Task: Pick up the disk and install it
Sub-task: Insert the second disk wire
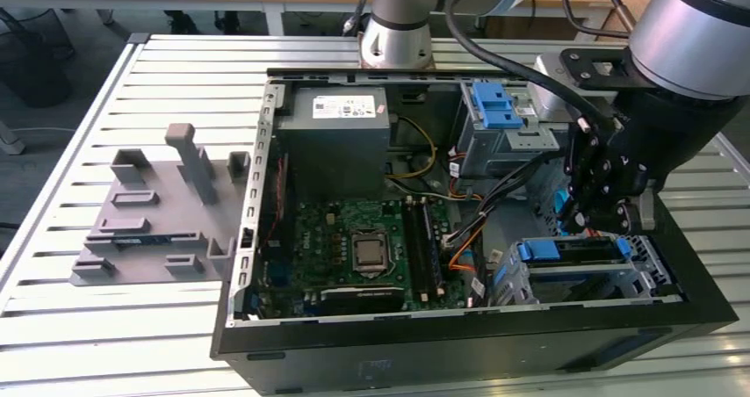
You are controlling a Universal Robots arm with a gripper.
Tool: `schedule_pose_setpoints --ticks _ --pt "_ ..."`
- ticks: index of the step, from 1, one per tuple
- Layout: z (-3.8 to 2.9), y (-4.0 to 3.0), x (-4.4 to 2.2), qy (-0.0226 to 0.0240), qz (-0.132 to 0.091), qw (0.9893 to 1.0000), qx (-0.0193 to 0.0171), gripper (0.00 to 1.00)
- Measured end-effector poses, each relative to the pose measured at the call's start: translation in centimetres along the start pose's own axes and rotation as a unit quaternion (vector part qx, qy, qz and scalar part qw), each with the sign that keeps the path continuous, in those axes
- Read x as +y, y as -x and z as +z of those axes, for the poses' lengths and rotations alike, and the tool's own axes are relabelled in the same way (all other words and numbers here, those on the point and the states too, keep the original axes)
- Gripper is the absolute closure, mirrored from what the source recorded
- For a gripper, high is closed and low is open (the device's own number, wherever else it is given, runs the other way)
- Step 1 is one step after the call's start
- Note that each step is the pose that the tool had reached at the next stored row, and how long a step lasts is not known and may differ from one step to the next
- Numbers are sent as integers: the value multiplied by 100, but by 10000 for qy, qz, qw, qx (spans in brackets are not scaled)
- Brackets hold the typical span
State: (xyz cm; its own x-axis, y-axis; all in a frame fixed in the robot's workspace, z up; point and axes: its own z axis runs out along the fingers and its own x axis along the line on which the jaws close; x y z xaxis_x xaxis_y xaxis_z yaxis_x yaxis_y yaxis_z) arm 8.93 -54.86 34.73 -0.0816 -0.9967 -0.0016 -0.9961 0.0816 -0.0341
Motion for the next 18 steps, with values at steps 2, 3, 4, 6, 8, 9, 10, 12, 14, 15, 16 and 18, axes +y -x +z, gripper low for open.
schedule_pose_setpoints --ticks 2,3,4,6,8,9,10,12,14,15,16,18 --pt "0 0 0 0 0 10000 0 84" --pt "0 0 -1 0 0 10000 0 84" --pt "1 0 -6 0 -1 10000 0 84" --pt "5 0 -16 7 0 10000 -1 84" --pt "11 -4 -24 19 4 10000 -1 84" --pt "16 -8 -28 25 8 10000 0 84" --pt "22 -15 -31 29 13 10000 0 84" --pt "35 -32 -32 31 24 10000 0 84" --pt "46 -44 -33 31 30 10000 -1 84" --pt "51 -47 -34 31 32 10000 -1 84" --pt "55 -50 -34 31 36 10000 -1 84" --pt "63 -55 -37 31 42 10000 0 84"
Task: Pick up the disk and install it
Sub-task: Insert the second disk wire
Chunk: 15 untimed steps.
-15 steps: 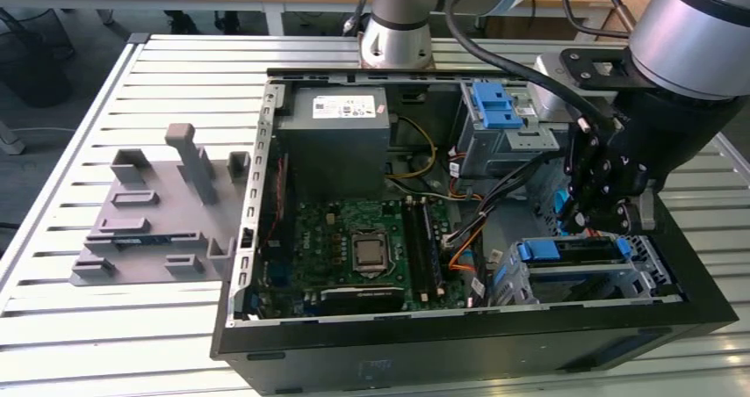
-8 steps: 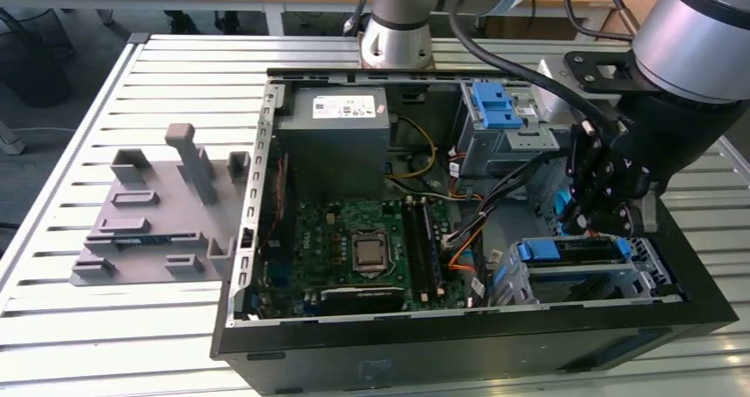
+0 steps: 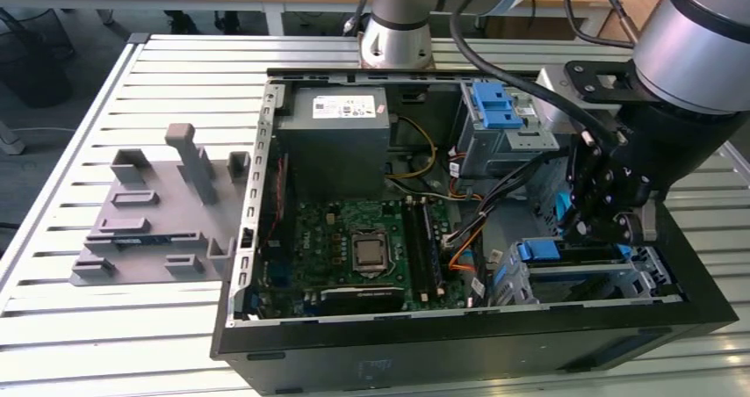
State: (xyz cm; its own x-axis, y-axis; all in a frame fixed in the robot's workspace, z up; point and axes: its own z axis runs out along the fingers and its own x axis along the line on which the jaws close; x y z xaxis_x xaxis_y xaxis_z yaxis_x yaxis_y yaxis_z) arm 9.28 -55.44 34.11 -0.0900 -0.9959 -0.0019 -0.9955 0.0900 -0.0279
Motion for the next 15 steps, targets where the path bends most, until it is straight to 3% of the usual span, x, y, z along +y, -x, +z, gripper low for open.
schedule_pose_setpoints --ticks 15 --pt "48 -32 -24 0 79 10000 3 84"
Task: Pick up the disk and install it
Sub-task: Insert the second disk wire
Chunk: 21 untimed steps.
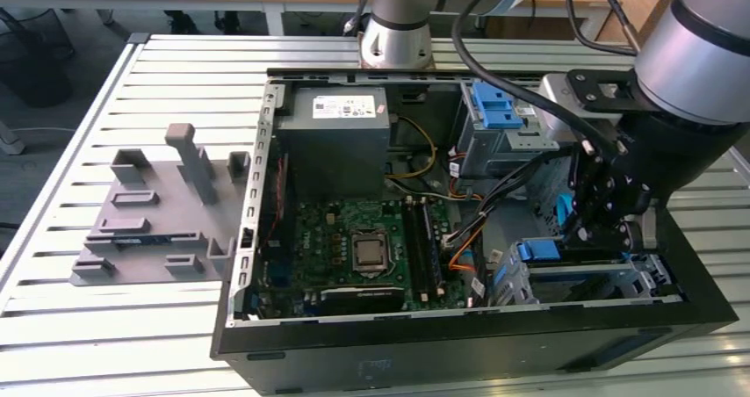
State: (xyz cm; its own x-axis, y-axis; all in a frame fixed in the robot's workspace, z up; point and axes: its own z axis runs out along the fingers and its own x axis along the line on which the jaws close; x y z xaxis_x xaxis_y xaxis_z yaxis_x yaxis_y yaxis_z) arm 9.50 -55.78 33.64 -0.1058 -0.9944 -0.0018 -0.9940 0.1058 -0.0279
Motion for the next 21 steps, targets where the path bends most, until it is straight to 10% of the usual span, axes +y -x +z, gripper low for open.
schedule_pose_setpoints --ticks 21 --pt "32 3 -35 2 0 10000 -4 84"
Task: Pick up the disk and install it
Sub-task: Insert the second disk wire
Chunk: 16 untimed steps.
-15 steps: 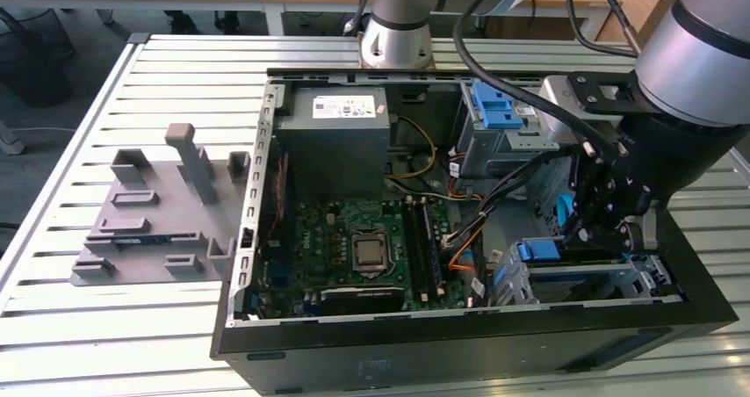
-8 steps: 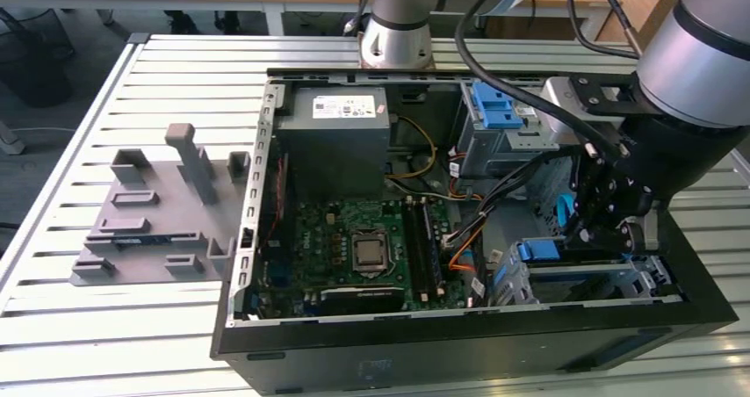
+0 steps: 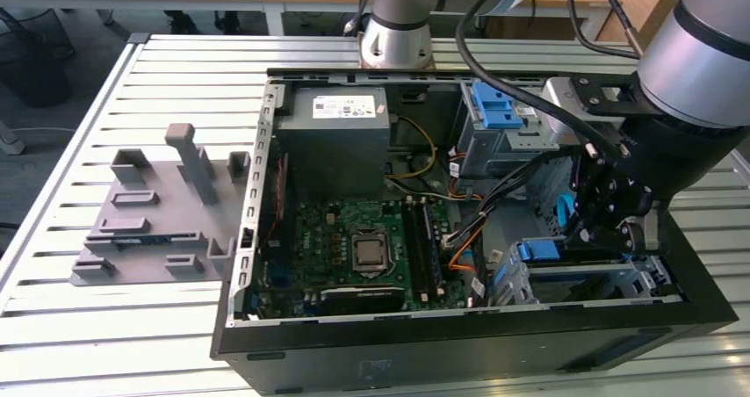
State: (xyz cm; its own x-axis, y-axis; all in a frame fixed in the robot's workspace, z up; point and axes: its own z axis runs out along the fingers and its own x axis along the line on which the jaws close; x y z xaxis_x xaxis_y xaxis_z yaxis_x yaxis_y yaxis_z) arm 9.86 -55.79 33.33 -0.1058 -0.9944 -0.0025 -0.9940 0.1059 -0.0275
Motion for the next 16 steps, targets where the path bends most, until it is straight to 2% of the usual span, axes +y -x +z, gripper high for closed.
schedule_pose_setpoints --ticks 8,9,12,13,16 --pt "-35 0 -1 2 0 10000 -11 84" --pt "-37 0 -1 4 1 10000 -35 84" --pt "-34 -1 -1 17 4 9999 -158 84" --pt "-33 -2 -1 19 5 9998 -179 84" --pt "-28 -9 -2 20 5 9998 -181 84"
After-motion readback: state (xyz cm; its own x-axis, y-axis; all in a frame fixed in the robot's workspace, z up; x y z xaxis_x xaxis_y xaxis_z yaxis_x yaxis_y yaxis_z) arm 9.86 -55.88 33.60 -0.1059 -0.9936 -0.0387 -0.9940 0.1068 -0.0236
